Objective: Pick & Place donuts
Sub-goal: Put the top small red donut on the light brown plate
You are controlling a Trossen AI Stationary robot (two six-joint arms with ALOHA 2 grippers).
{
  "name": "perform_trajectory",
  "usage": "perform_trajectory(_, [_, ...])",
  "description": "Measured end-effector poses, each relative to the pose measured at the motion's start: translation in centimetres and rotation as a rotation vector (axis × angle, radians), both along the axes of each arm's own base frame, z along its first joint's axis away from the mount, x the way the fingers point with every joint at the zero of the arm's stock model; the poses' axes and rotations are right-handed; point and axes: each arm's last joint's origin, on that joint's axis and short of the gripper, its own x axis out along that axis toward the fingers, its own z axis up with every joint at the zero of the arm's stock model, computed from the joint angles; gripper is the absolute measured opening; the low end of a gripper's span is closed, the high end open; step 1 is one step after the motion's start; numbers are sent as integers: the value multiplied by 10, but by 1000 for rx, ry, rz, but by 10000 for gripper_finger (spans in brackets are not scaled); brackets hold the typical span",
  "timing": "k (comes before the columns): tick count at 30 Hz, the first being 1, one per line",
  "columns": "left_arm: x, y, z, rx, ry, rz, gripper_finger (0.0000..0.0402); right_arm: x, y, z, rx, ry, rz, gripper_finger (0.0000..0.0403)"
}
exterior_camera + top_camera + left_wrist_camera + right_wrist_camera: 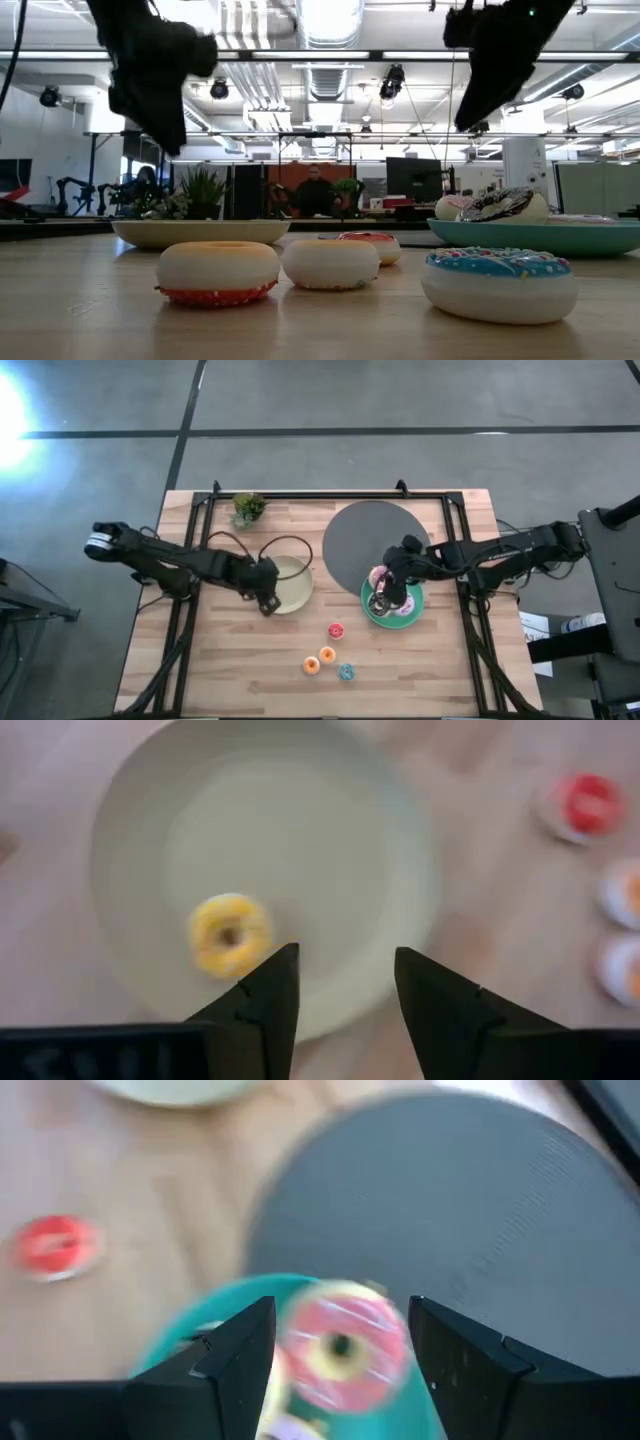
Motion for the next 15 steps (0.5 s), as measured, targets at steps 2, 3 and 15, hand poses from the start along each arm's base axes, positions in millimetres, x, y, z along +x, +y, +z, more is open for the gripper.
perform_trajectory(2, [0,-13,3,6,-34,-62,138,8,4,1,31,-42,100,219])
perform_trajectory(3, [-1,-19,4,2,-39,-73,137,14,6,0,43,-62,128,219])
perform_trajectory(15, [-12,-68,5,-57,-211,63,137,57,18,-36,219,-53,367,219])
